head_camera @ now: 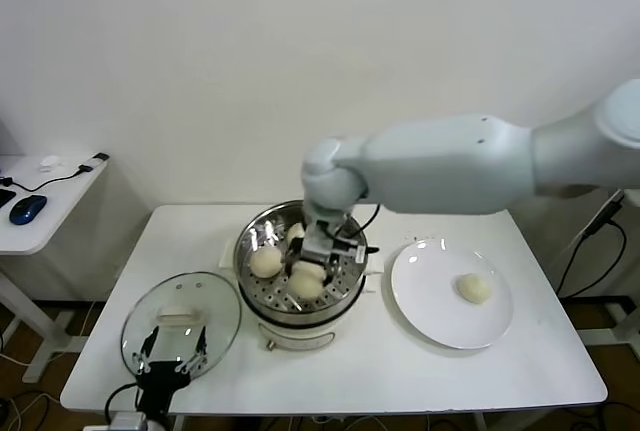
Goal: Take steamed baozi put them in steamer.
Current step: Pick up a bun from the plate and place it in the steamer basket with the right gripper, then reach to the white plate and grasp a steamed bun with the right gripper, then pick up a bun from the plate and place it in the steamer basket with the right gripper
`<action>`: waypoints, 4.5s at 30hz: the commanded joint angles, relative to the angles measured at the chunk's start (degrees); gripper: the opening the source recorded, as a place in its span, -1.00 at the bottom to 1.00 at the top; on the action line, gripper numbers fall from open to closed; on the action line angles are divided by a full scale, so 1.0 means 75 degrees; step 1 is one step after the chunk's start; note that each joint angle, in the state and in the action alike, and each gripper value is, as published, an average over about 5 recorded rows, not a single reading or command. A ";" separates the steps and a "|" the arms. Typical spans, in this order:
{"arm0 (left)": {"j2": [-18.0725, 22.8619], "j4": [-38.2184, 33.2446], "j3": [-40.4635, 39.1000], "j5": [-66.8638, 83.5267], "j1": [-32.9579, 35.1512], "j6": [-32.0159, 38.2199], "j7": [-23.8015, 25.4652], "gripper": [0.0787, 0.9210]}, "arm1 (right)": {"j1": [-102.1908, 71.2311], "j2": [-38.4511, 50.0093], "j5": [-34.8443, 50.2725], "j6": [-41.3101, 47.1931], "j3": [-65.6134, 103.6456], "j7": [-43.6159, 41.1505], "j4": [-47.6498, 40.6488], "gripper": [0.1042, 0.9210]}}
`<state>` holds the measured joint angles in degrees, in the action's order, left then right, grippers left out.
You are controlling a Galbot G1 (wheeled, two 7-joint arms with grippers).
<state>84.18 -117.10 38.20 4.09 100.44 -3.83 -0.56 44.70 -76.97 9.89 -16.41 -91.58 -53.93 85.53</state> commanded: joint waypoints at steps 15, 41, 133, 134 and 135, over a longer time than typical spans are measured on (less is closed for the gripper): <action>0.0004 0.0023 0.0033 0.0043 0.0013 0.0016 -0.0018 0.77 | -0.0549 -0.0580 -0.0334 -0.0829 0.0106 -0.0155 -0.0957 0.58; 0.0004 -0.0108 0.0048 0.0086 0.0013 0.0035 -0.0032 0.77 | 0.0609 0.5179 0.2724 0.2854 -0.1819 -0.0744 -0.2007 0.76; 0.0094 -0.0119 -0.0031 -0.0083 -0.0122 -0.0033 0.0010 0.77 | -0.0467 0.0640 0.5603 0.5888 -0.1003 0.2377 -0.0655 0.41; 0.0092 -0.0113 -0.0032 -0.0083 -0.0125 -0.0034 0.0010 0.77 | -0.0503 0.0646 0.5565 0.5890 -0.1007 0.2378 -0.0681 0.41; 0.0087 -0.0106 -0.0031 -0.0082 -0.0128 -0.0035 0.0011 0.77 | -0.0534 0.0651 0.5538 0.5892 -0.1008 0.2382 -0.0699 0.41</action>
<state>84.69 -117.52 38.05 3.61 99.51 -4.02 -0.50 47.34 -68.89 53.35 25.85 -99.12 -39.68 82.88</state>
